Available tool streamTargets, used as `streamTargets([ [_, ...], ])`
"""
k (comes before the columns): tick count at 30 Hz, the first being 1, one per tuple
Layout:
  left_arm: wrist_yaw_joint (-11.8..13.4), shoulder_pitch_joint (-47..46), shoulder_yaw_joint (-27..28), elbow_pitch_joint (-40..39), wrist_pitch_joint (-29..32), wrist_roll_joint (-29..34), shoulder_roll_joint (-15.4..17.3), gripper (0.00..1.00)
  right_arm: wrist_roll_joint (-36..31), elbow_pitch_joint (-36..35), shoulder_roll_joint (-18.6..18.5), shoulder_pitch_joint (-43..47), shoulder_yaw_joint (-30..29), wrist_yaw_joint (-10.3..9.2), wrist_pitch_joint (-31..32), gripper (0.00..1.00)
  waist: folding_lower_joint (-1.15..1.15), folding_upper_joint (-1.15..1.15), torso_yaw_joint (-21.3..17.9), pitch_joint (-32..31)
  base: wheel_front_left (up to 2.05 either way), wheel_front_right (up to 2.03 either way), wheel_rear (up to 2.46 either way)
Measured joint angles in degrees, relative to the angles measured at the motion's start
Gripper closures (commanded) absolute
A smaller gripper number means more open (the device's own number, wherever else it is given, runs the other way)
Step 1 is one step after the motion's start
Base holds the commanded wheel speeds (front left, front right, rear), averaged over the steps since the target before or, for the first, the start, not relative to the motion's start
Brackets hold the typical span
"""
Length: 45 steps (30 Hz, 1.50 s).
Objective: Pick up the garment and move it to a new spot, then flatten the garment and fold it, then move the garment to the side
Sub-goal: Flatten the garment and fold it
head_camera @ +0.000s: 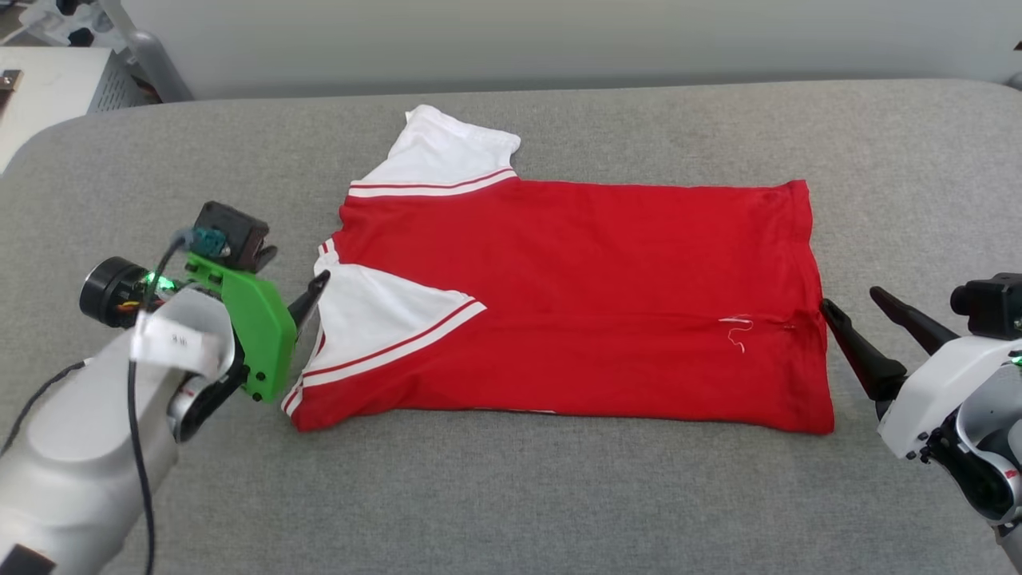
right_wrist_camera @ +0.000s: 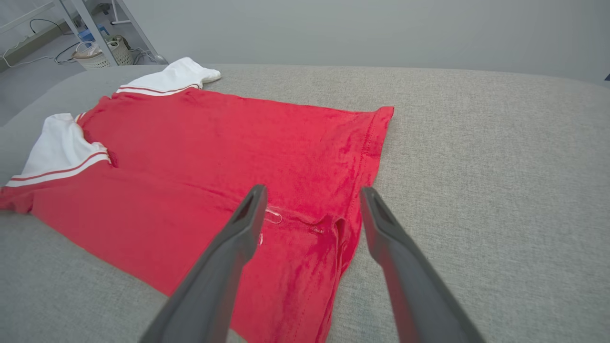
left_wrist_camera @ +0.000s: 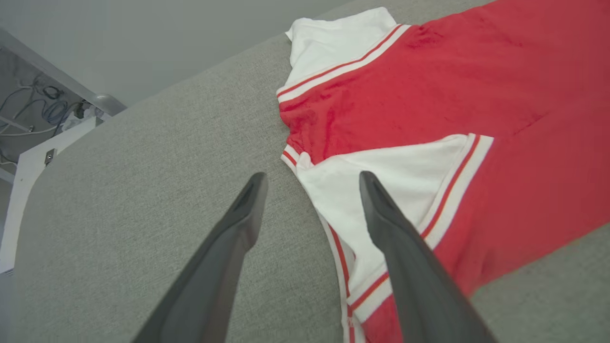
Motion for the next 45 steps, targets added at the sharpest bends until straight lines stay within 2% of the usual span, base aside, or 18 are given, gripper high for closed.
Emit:
streamTargets([
  [4, 0.0, -2.24, -4.46, -6.99, 14.33, -10.18, 4.82, 0.0, -1.01, -1.08, 1.01, 1.08, -0.93, 0.0, 1.26, 0.0, 0.0, 0.0, 0.0, -0.94, 0.0, 0.0, 0.0],
  [8, 0.0, -3.82, -6.53, -10.25, 25.6, -17.35, 7.98, 0.0, -1.67, -2.15, 2.05, 1.94, -1.79, 0.0, 2.54, 0.0, 0.0, 0.0, -0.48, -1.17, 0.0, 0.0, 0.0],
  [14, 0.0, -4.03, -9.01, -10.45, 33.48, -21.14, 8.75, 0.0, -2.38, -3.52, 2.81, 2.21, -2.77, 0.0, 3.85, 0.0, 0.0, 0.0, -1.6, -0.55, 0.0, 0.0, 0.0],
  [22, 0.0, -3.46, -11.81, -5.68, 34.79, -20.82, 8.47, 0.0, -3.09, -4.53, 3.94, 2.21, -3.07, 0.0, 4.7, 0.0, 0.0, 0.0, -3.17, 1.58, 0.0, 0.0, 0.0],
  [28, 0.0, -1.71, -12.38, -1.69, 33.35, -21.35, 6.58, 0.0, -3.5, -4.99, 4.17, 1.46, -3.02, 0.0, 5.21, 0.0, 0.0, 0.0, -4.25, 3.48, 0.0, 0.0, 0.0],
  [34, 0.0, -1.77, -13.39, 0.1, 32.28, -21.8, 6.35, 0.0, -3.52, -5.02, 4.33, 1.13, -2.85, 0.0, 5.55, 0.0, 0.0, 0.0, -4.83, 4.59, 0.0, 0.0, 0.0],
  [35, 0.0, -1.79, -13.63, 0.34, 32.22, -22.29, 6.33, 0.22, -3.52, -5.02, 4.3, 1.07, -2.83, 0.0, 5.71, 0.0, 0.0, 0.0, -4.88, 4.55, 0.0, 0.0, 0.0],
  [36, 0.0, -1.84, -13.85, 0.48, 32.11, -22.5, 6.27, 0.63, -3.5, -5.02, 4.25, 1.03, -2.82, 0.0, 5.71, 0.0, 0.0, 0.0, -4.89, 4.46, 0.0, 0.0, 0.0],
  [37, 0.0, -1.92, -14.25, 0.66, 31.64, -22.62, 6.17, 1.0, -3.5, -5.03, 4.15, 0.94, -2.86, 0.0, 5.77, 0.0, 0.0, 0.0, -4.85, 4.3, 0.0, 0.0, 0.0],
  [42, -0.02, -1.98, -16.01, 0.92, 28.95, -23.03, 5.37, 1.0, -3.5, -5.5, 2.5, 0.23, -2.91, 0.0, 6.72, 0.0, 0.0, 0.0, -4.37, 3.03, 0.0, 0.0, 0.0],
  [43, -0.02, -2.0, -17.15, 0.33, 26.73, -23.14, 5.7, 1.0, -3.76, -6.33, -0.48, -1.49, -2.4, 0.0, 9.92, 0.0, 0.0, 0.0, -3.89, 1.84, 0.0, 0.0, 0.0],
  [45, -0.01, -2.02, -17.89, -0.55, 25.85, -23.14, 6.25, 1.0, -3.72, -7.04, -2.35, -3.15, -1.57, 0.0, 13.65, 0.0, 0.0, 0.0, -3.53, 1.35, 0.0, 0.0, 0.0],
])
